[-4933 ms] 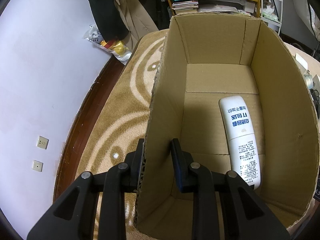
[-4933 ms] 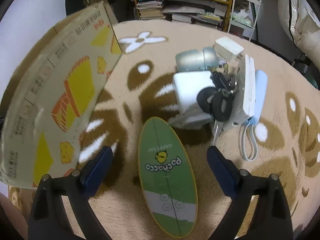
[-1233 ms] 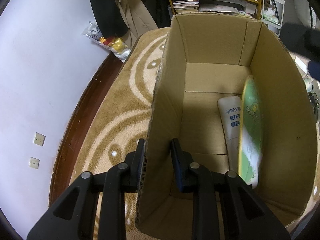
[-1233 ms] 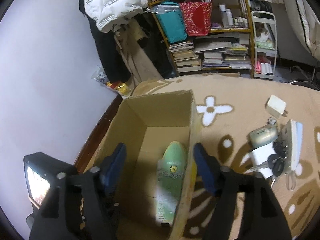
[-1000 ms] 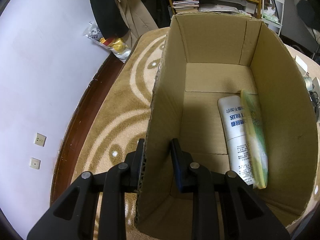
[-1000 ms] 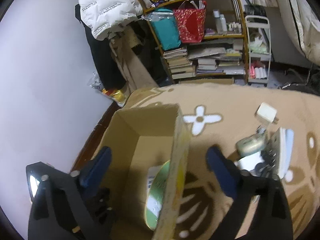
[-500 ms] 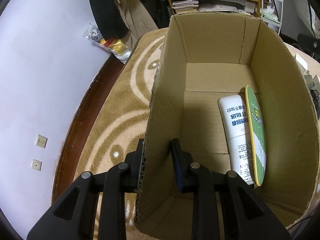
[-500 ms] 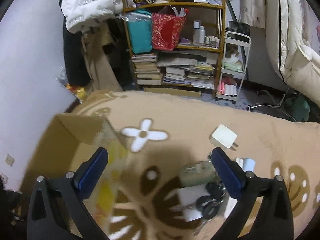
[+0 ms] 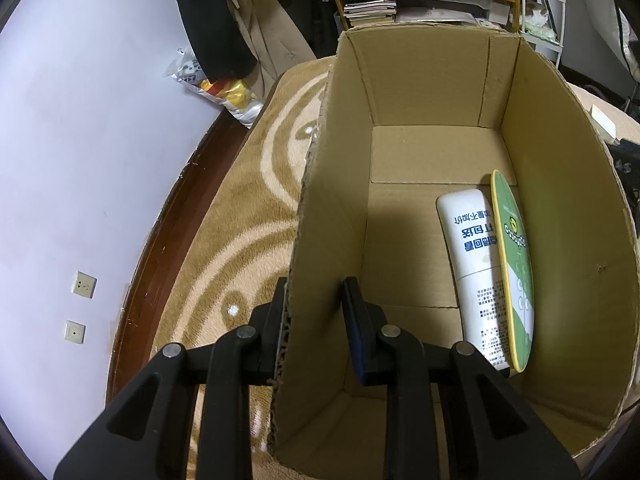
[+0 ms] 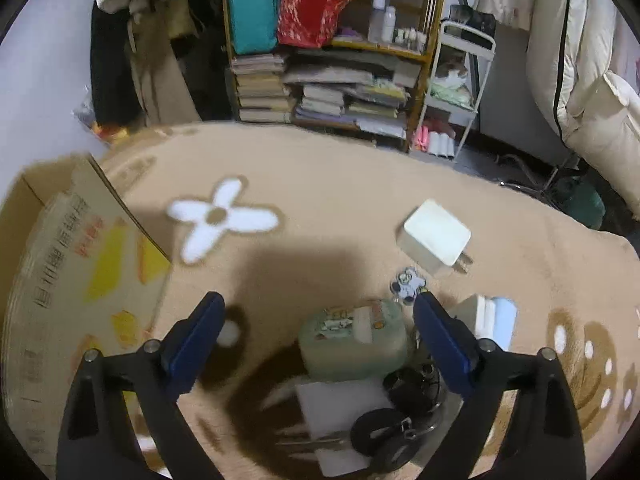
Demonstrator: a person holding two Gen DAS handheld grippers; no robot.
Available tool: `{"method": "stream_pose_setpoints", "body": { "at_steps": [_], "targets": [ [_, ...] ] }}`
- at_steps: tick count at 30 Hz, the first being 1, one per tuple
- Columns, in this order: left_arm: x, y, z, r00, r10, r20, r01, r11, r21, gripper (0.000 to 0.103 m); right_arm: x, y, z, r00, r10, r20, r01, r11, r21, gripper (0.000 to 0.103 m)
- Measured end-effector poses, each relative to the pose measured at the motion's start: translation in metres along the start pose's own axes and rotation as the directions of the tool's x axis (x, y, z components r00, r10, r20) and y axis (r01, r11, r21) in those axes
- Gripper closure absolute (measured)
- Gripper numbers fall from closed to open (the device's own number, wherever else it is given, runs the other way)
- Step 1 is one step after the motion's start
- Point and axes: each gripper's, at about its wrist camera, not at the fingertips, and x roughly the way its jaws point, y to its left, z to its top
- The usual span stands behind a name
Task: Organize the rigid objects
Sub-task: 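Grasp the green-lidded container with the right tool, then carry the green-lidded container over the box and lower it inside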
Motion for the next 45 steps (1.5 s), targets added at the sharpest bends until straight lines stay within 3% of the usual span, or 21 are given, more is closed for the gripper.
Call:
{"method": "stream_pose_setpoints", "body": {
  "at_steps": [3,7,8,18,30,38,45],
  "targets": [
    [0.001,0.001,-0.001,1.000,0.001,0.002,-0.001,1.000,0.003,0.078,0.009,0.000,-0.002,0.999,-0.031,-0.017,0.031,1.000,-0.003,0.014],
    [0.001,0.000,-0.001,1.000,0.004,0.002,-0.004,1.000,0.004,0.078,0.018,-0.003,-0.004,0.995,-0.087,-0.054,0.086,0.996,-0.012,0.040],
    [0.001,0.000,-0.002,1.000,0.004,0.002,-0.004,1.000,0.004,0.078,0.023,-0.008,-0.005,0.993,-0.092,-0.080,0.091,0.996,-0.006,0.042],
    [0.000,-0.002,-0.001,1.000,0.004,0.001,-0.004,1.000,0.004,0.078,0.018,-0.016,-0.012,0.998,-0.040,-0.057,0.040,0.999,0.006,0.042],
    [-0.001,-0.004,-0.001,1.000,0.007,0.001,-0.007,1.000,0.004,0.078,-0.042,-0.015,-0.005,0.992,0.060,0.108,-0.060,0.998,-0.004,0.042],
    [-0.001,-0.003,-0.001,1.000,0.008,0.001,-0.008,1.000,0.004,0.078,-0.085,0.005,-0.001,0.967,0.148,0.205,-0.140,0.989,-0.050,0.043],
    [-0.003,0.000,-0.001,1.000,0.008,0.002,-0.008,1.000,0.005,0.078,-0.123,0.020,0.003,0.921,0.255,0.293,-0.249,0.967,-0.059,0.042]
  ]
}}
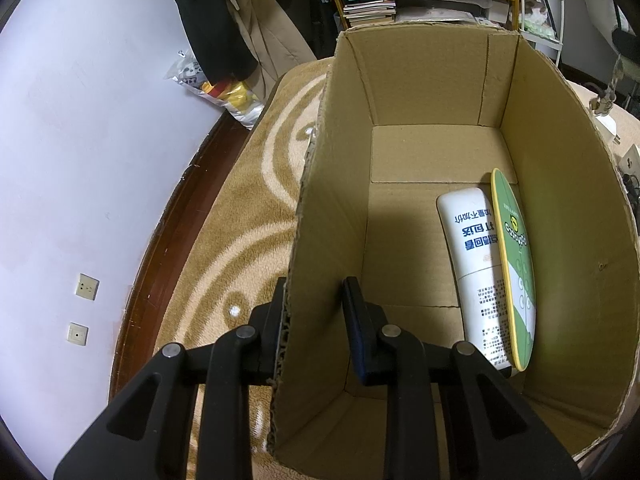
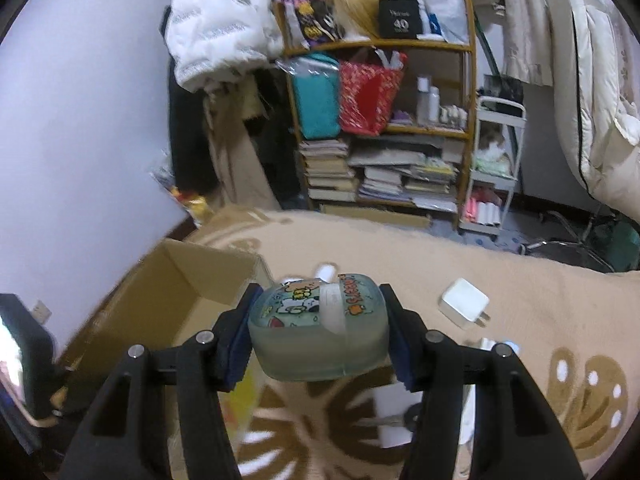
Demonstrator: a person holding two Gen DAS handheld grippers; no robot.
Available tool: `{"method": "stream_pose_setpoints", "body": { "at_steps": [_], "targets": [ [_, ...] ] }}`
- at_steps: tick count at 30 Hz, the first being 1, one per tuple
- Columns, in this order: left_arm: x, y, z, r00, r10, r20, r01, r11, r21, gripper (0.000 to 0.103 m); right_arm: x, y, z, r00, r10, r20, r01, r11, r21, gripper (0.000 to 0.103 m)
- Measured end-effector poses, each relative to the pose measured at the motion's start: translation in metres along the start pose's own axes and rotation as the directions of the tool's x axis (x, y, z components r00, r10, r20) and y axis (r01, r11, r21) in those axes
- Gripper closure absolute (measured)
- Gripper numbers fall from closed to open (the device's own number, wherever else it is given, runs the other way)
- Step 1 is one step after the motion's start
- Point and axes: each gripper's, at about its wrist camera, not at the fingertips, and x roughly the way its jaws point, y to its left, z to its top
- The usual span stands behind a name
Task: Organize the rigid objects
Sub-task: 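Carry the green-lidded container over the box and lower it inside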
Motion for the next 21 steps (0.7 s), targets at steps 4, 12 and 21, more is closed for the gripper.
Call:
{"method": "stream_pose_setpoints", "body": {
  "at_steps": [4,12,21],
  "targets": [
    [0.000,-0.001,0.000,1.000,0.006,0.001,-0.006,1.000,0.004,0.078,-0.012,0.017,0.005,0.998,0.049,0.034,-0.048,0.999,-0.024,0.042],
    [0.000,-0.002,0.000,1.000,0.008,0.002,-0.008,1.000,0.006,0.078,-0.019,0.042,0.001,0.990,0.132,0.053,-0.129,0.990,-0.049,0.042],
    [0.000,-0.001,0.000,1.000,0.006,0.000,-0.006,1.000,0.004,0.078,-0.016,0.059,-0.013,0.984,0.176,0.030,-0.173,0.982,-0.072,0.043]
  ]
}}
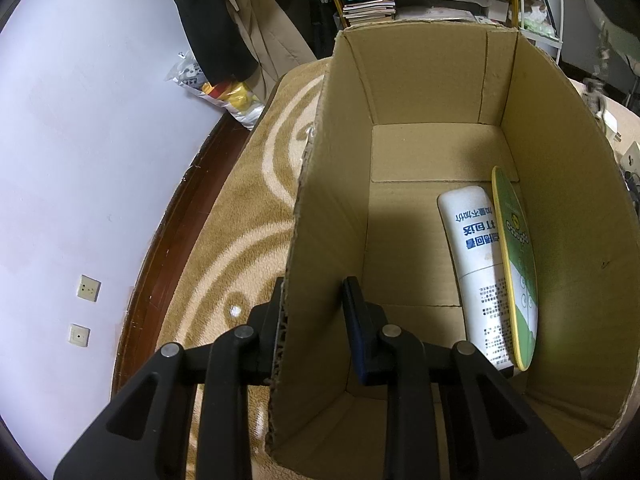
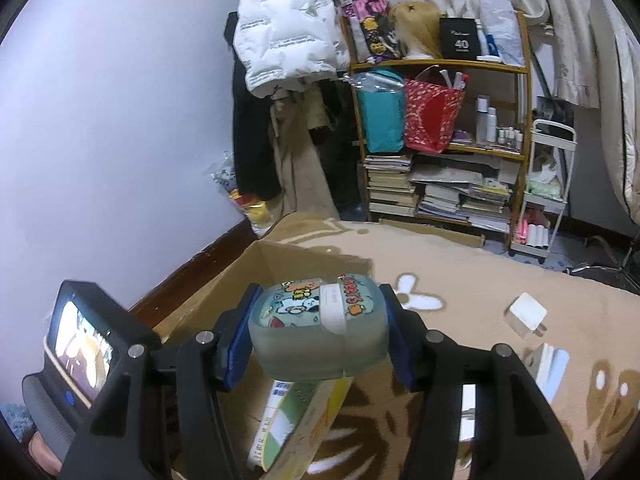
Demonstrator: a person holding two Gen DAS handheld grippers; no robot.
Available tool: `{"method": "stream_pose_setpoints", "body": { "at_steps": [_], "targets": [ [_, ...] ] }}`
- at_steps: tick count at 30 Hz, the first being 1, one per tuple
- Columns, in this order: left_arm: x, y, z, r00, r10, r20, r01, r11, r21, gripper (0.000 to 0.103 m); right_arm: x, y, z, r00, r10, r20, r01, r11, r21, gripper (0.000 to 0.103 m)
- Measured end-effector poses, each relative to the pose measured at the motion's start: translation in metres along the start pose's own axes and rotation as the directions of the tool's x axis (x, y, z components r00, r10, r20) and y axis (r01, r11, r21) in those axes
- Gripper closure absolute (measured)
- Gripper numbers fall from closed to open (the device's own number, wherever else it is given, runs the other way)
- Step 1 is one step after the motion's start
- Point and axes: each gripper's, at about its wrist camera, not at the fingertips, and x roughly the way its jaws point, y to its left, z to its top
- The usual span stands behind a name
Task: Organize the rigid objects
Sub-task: 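Carry the green-lidded container over the box and lower it inside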
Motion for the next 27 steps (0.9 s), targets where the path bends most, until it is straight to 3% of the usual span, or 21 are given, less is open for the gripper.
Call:
{"method": "stream_pose_setpoints", "body": {
  "at_steps": [17,27],
  "targets": [
    [0.005,0.006,0.003,1.000,-0.024,-0.014,0.023,1.000,-0.021,0.078,0.013,0.013,-0.019,0.991,0.116,-0.061,-0.116,0.993,0.008,0.042],
    [0.006,0.003,0.001,1.000,-0.021,-0.014,0.021,1.000,-0.019,0.078,0.025,0.017,-0.030,0.990,0.094,-0.101,-0.095,0.996,-0.002,0.042]
  ]
}}
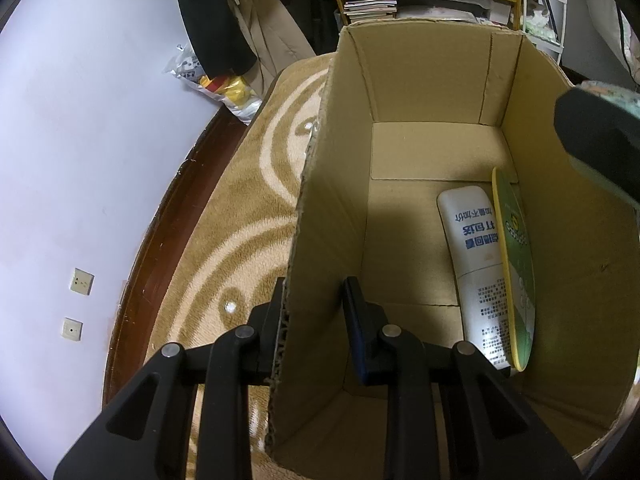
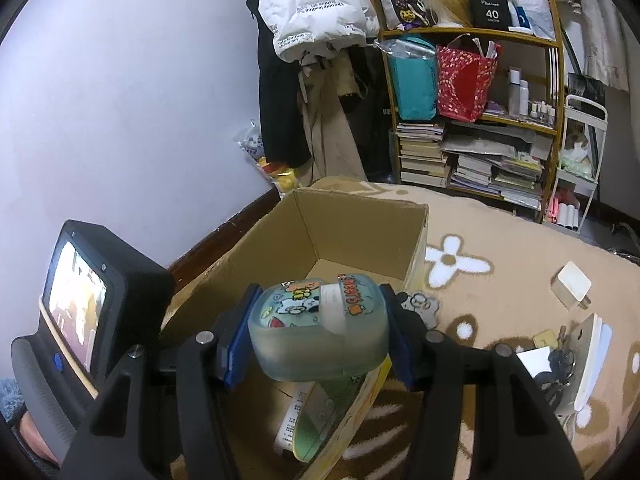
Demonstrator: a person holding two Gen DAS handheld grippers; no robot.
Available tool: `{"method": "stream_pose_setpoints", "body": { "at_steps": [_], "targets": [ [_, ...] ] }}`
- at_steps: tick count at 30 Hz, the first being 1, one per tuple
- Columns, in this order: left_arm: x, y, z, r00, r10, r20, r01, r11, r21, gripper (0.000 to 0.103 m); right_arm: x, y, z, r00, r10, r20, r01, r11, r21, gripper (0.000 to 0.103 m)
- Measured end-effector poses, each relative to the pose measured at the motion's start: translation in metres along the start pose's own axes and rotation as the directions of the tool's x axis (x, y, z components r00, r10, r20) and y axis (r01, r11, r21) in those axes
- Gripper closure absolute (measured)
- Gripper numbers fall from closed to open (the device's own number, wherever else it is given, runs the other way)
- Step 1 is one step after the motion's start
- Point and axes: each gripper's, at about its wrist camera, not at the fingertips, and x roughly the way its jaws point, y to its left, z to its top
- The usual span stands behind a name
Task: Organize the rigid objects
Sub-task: 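Carry the green-lidded container over the box and lower it inside, then move the right tool back to the rug items and open it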
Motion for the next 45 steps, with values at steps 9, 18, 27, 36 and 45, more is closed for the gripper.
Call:
{"method": "stream_pose_setpoints", "body": {
  "at_steps": [9,18,27,36,45],
  "targets": [
    [0.001,0.000,0.000,1.000,0.001,-0.002,-0.001,1.000,0.004,0.078,0.005,0.002,-0.002,1.000,-0.009,-0.014,0.008,1.000,-0.016,0.042],
    [0.002,0.000,0.001,1.000,0.007,-0.005,-0.007,1.000,0.006,0.078,0.000,0.005,0.000,1.000,-0.030,0.006,0.031,0.999,-0.029,0.042],
    [0.003,-0.003,0.001,1.000,0.013,-0.006,-0.013,1.000,0.010,0.077,-0.013,0.001,0.006,0.996,-0.081,0.036,0.083,0.996,-0.044,0.037],
    [0.002,-0.005,0.000,1.000,0.014,-0.007,-0.014,1.000,0.014,0.077,-0.028,-0.035,0.013,0.974,-0.221,0.058,0.221,0.975,-0.004,0.000],
    [0.003,-0.003,0.001,1.000,0.004,-0.008,-0.004,1.000,0.008,0.077,-0.030,-0.093,0.009,0.938,-0.347,0.022,0.344,0.935,0.087,0.000]
  ]
}}
